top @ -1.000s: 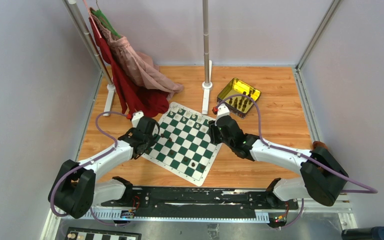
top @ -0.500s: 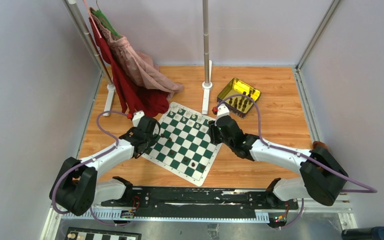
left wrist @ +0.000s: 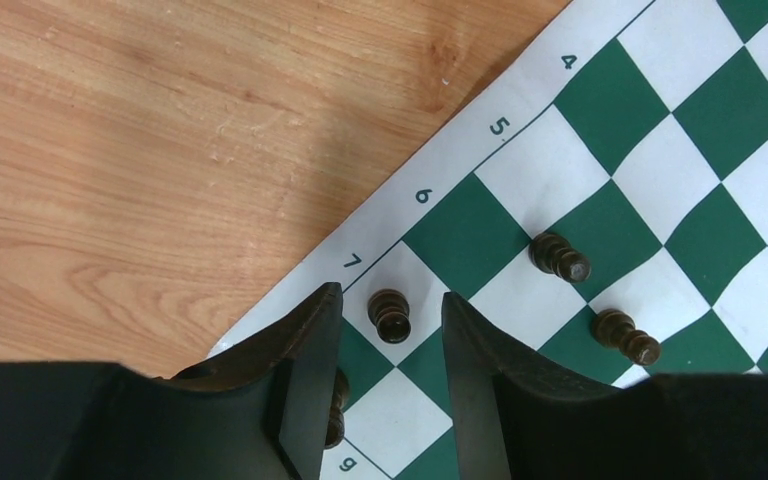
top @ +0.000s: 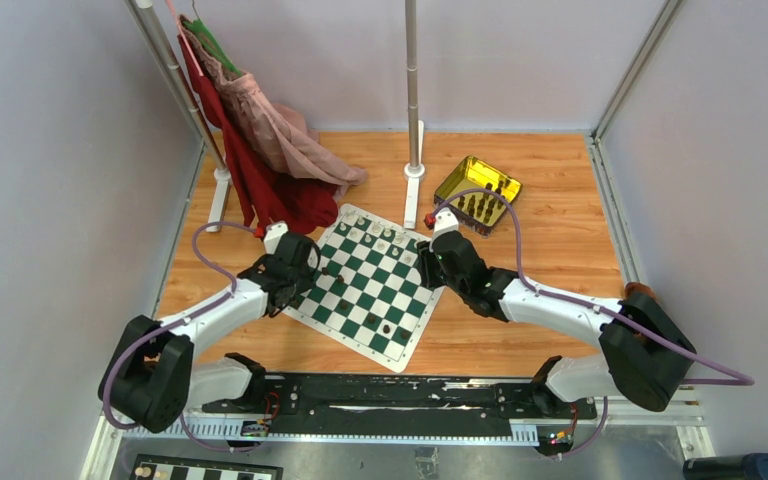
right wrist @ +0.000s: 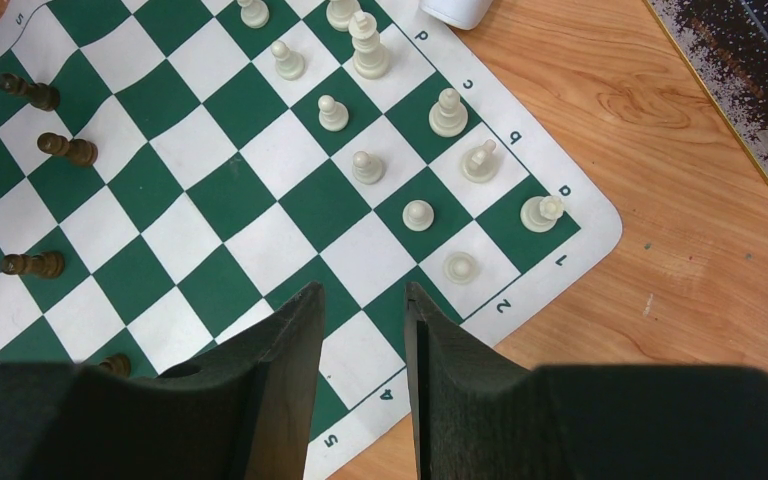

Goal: Set up the chess pieces on the board
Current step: Place the chess piece on the chessboard, then pick up the chess piece from the chessboard.

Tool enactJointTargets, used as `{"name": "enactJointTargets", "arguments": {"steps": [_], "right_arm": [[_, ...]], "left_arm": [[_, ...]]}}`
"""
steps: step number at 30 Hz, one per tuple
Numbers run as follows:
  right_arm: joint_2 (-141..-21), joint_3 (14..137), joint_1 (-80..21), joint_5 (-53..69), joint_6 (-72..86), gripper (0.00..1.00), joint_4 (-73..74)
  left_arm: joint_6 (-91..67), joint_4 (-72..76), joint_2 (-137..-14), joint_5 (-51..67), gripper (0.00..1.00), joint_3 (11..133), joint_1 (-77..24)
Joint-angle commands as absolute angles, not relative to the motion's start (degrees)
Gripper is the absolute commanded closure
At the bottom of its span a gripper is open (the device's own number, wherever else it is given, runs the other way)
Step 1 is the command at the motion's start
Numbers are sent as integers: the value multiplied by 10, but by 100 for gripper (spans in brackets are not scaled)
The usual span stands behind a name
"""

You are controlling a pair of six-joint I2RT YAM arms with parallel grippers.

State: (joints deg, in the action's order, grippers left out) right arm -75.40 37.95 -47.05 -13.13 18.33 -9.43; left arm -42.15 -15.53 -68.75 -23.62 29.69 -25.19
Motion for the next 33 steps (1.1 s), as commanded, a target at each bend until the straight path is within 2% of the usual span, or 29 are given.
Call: {"name": "enactJointTargets", "arguments": {"steps": [1, 5, 15, 33], "right_arm": [[-754, 381, -462, -134, 186, 60, -100], [-755, 381, -462, -133, 187, 60, -102], [-753, 378, -463, -135, 187, 60, -103], [-756, 378, -462, -136, 188, 60, -103]], "left_arm": [[-413, -162, -660, -253, 53, 313, -247], [-384, -159, -648, -252, 52, 325, -247], [-305, -83, -689, -157, 54, 350, -249], [-271, -34, -784, -142, 56, 369, -260]]}}
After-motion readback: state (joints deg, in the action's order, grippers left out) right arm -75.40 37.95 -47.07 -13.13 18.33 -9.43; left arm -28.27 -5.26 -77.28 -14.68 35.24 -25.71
